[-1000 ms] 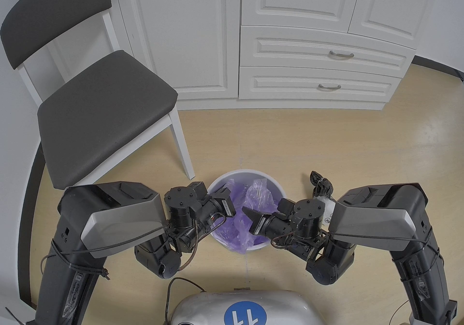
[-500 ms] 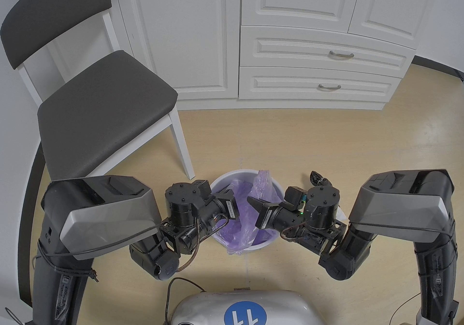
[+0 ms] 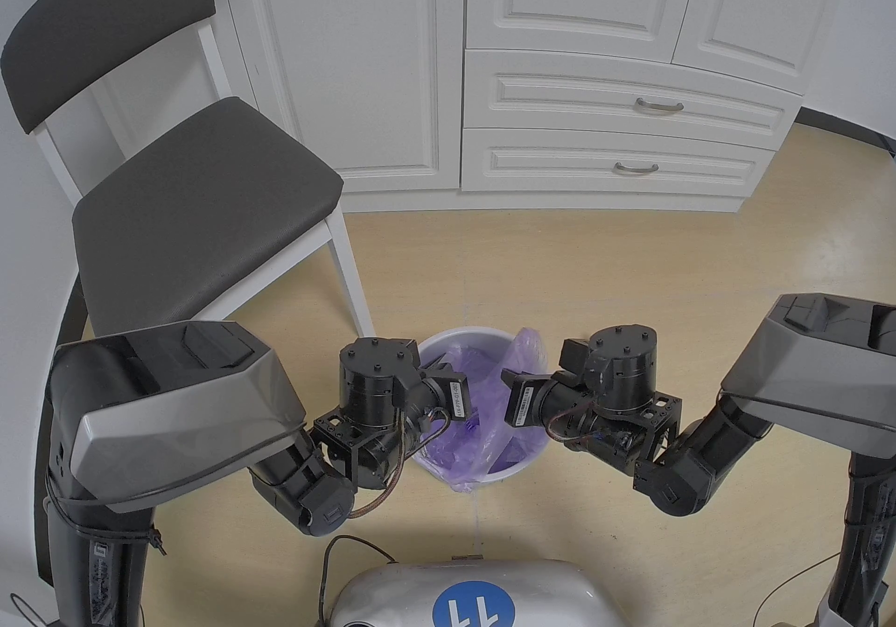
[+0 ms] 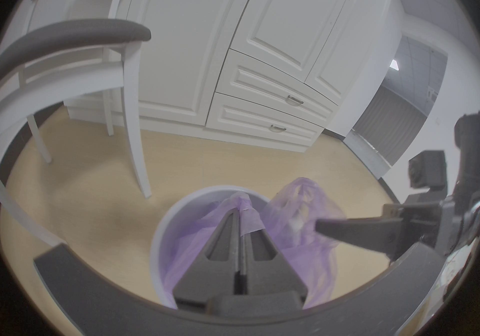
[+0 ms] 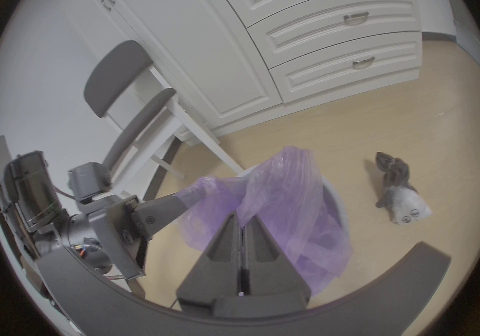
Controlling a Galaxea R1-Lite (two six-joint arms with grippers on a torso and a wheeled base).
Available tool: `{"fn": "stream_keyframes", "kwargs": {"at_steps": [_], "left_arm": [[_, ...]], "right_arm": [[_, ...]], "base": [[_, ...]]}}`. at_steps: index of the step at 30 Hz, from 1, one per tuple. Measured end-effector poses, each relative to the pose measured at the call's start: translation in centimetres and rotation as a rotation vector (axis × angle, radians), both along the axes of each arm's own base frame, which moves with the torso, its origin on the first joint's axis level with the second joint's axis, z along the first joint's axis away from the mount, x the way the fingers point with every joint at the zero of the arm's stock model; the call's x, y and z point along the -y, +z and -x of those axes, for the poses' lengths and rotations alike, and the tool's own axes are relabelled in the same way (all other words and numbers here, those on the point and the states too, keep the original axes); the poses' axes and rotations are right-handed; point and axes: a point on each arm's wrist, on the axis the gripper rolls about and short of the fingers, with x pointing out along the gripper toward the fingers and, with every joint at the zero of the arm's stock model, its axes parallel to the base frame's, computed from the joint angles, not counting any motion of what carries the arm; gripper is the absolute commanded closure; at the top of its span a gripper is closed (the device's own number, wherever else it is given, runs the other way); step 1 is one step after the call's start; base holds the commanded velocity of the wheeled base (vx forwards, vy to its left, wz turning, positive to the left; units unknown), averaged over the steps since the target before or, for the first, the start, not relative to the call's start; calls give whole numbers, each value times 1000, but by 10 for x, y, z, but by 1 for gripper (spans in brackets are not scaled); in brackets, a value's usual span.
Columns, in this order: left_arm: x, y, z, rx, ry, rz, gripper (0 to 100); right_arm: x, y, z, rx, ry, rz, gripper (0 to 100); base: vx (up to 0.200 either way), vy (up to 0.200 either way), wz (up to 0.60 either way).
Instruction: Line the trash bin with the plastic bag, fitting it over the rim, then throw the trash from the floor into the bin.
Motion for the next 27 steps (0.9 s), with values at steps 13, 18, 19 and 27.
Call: {"fn": "stream_keyframes", "kwargs": {"at_steps": [13,18,19,27], "left_arm": [[4,8,5,77,75,-119,100],[5,13,8,105,109,-162,100],[6,14,10,107,107,-162,100],[11,17,14,127,95,-150,100]], "right_arm": [[-4,23,10,114,-131,204,100],[-5,24,18,134,-135,251,100],[-5,25,19,135,-133,252,100],[-2,29,33,151,-113,299,100]], "base": [[0,0,0],[0,0,0],[0,0,0],[0,0,0]]}}
